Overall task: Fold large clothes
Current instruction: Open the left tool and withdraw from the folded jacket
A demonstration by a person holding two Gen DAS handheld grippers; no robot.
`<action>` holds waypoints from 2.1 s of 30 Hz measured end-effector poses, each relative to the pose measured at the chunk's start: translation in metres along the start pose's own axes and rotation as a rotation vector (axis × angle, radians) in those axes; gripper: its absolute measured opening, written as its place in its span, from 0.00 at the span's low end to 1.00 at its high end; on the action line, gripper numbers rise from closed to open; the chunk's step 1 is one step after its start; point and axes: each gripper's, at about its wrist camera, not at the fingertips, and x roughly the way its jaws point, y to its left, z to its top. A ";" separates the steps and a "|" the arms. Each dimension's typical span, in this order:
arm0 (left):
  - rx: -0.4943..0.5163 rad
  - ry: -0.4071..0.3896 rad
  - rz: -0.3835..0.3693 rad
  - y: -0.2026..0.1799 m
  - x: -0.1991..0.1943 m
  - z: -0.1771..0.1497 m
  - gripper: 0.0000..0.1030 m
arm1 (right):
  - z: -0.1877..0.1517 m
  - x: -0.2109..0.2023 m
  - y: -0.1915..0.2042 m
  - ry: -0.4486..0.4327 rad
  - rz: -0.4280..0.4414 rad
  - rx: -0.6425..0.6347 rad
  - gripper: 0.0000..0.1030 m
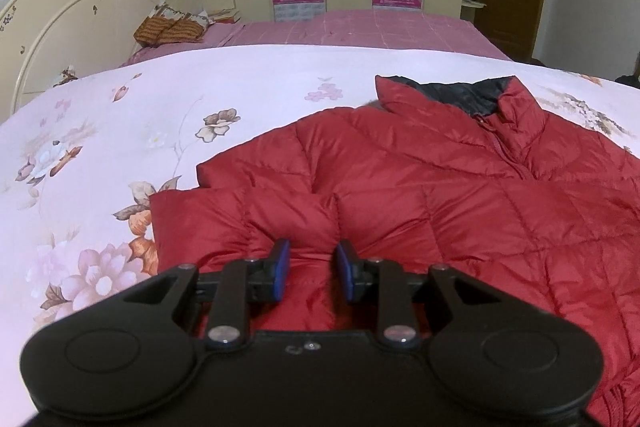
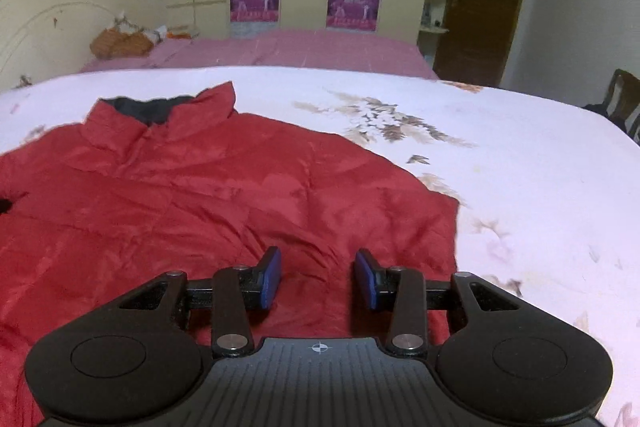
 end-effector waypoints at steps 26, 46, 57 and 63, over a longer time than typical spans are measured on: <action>0.018 -0.012 0.001 -0.017 -0.062 -0.046 0.51 | -0.025 -0.024 0.002 0.076 0.042 -0.057 0.40; -0.002 0.030 0.014 -0.039 -0.156 -0.082 0.76 | -0.049 -0.118 -0.019 0.031 0.258 -0.021 0.91; 0.090 0.027 -0.040 -0.038 -0.191 -0.120 0.79 | -0.094 -0.182 -0.021 0.037 0.204 -0.020 0.91; 0.111 0.024 -0.072 -0.018 -0.212 -0.151 0.79 | -0.128 -0.214 -0.018 0.077 0.129 -0.029 0.91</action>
